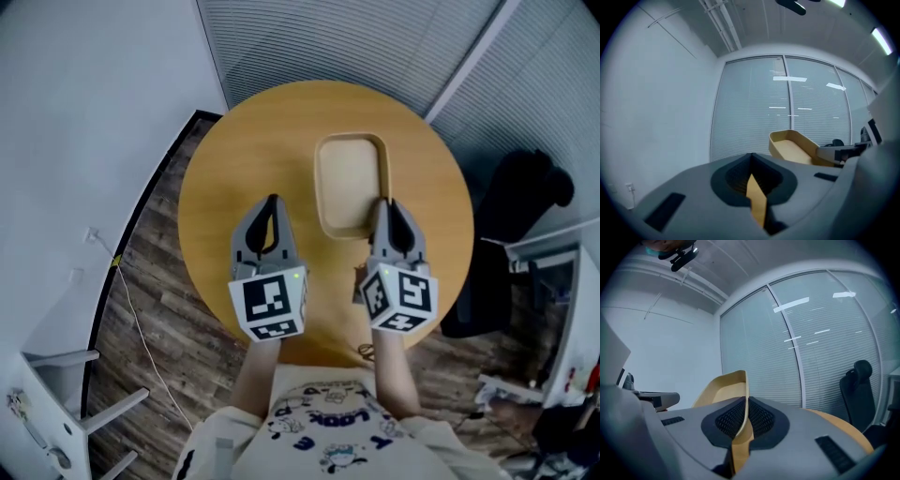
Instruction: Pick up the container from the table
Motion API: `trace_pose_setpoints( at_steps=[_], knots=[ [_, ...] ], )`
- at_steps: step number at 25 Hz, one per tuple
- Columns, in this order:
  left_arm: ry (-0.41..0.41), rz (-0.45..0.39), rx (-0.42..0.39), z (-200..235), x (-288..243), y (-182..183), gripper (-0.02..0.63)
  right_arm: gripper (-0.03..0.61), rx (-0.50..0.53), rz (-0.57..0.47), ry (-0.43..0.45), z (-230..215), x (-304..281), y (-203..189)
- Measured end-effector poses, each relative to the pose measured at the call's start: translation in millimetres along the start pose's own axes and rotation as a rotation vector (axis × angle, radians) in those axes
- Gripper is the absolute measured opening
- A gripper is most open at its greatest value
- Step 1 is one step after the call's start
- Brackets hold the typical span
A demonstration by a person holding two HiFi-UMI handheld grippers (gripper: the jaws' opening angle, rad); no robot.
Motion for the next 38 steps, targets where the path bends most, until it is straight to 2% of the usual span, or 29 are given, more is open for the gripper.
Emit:
trace_pose_setpoints(
  at_steps=[7,19,38],
  knots=[
    [0.003,-0.049,-0.011,-0.3,10.8,18.1,0.002,0.015,-0.001,-0.059,0.014,6.4,7.1,19.8],
    [0.009,-0.081,-0.018,-9.5,20.7,31.4,0.002,0.015,-0.003,-0.100,0.040,6.3,14.9,37.1],
    [0.020,-0.091,-0.012,-13.0,26.9,34.4,0.002,0.015,-0.020,-0.105,0.042,2.8,20.4,36.7]
  ],
)
Point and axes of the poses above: the fingertips, and each gripper's own axes: x backward along the fingers, z to its left, y out of its top, the point moved 6 cm from there along x, backward along the fingers, and after that the axes turned 5 degrees about -x, right-handed, at the moved point
